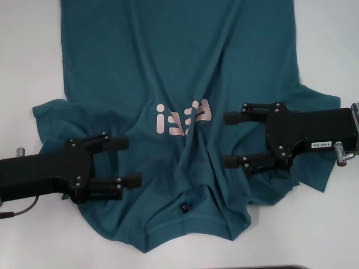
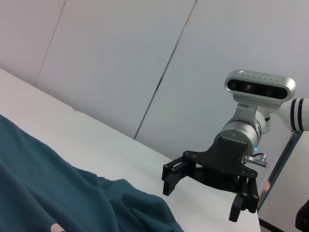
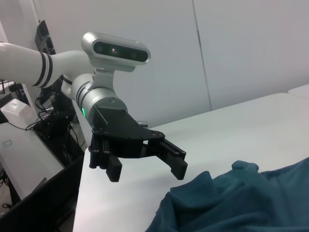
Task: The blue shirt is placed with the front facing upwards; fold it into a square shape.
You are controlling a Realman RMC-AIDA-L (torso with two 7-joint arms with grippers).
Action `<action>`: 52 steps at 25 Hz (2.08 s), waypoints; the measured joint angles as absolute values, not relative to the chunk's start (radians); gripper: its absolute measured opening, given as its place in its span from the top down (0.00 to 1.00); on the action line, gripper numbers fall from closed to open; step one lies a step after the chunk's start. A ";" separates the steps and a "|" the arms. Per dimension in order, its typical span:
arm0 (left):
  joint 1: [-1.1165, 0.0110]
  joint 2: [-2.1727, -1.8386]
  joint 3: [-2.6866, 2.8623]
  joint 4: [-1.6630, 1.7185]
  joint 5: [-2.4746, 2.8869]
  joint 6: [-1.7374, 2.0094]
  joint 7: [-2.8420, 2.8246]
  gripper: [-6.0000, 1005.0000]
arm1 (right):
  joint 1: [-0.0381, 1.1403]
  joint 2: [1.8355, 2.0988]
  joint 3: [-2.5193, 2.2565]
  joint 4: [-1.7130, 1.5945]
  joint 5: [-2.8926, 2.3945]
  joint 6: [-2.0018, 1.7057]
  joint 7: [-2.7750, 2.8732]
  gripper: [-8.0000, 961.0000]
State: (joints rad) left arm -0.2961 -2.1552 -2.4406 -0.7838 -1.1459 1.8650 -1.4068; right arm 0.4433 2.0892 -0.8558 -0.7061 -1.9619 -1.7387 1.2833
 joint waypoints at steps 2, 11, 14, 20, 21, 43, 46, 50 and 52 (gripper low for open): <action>-0.296 -2.155 -2.441 -0.784 -1.146 1.867 -1.407 0.07 | 0.443 2.089 -0.856 -0.706 -1.962 -1.739 1.284 0.02; -0.296 -2.155 -2.441 -0.784 -1.146 1.874 -1.406 0.07 | 0.443 2.089 -0.856 -0.705 -1.962 -1.739 1.284 0.02; -0.296 -2.154 -2.441 -0.784 -1.146 1.875 -1.406 0.07 | 0.443 2.089 -0.856 -0.705 -1.962 -1.739 1.284 0.02; -0.296 -2.154 -2.442 -0.784 -1.146 1.879 -1.410 0.07 | 0.443 2.088 -0.856 -0.706 -1.962 -1.740 1.293 0.02; -0.296 -2.154 -2.447 -0.784 -1.146 1.883 -1.420 0.07 | 0.444 2.088 -0.856 -0.707 -1.962 -1.740 1.308 0.02; -0.351 -2.053 -2.628 -0.685 -1.155 1.890 -2.357 0.07 | 0.555 1.984 -0.778 -0.637 -2.012 -1.661 2.277 0.02; -0.351 -2.052 -2.630 -0.680 -1.154 1.887 -2.360 0.07 | 0.555 1.992 -0.743 -0.625 -1.981 -1.675 2.262 0.02; -0.352 -2.052 -2.631 -0.679 -1.155 1.882 -2.362 0.07 | 0.555 1.996 -0.721 -0.591 -1.930 -1.672 2.278 0.02; -0.352 -2.053 -2.632 -0.679 -1.157 1.882 -2.362 0.07 | 0.564 1.990 -0.726 -0.580 -1.930 -1.672 2.272 0.02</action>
State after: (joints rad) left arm -0.3522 -2.0528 -2.6316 -0.6795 -1.1572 1.8820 -2.3624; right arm 0.5638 1.9904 -0.7258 -0.5802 -1.9302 -1.6724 2.2717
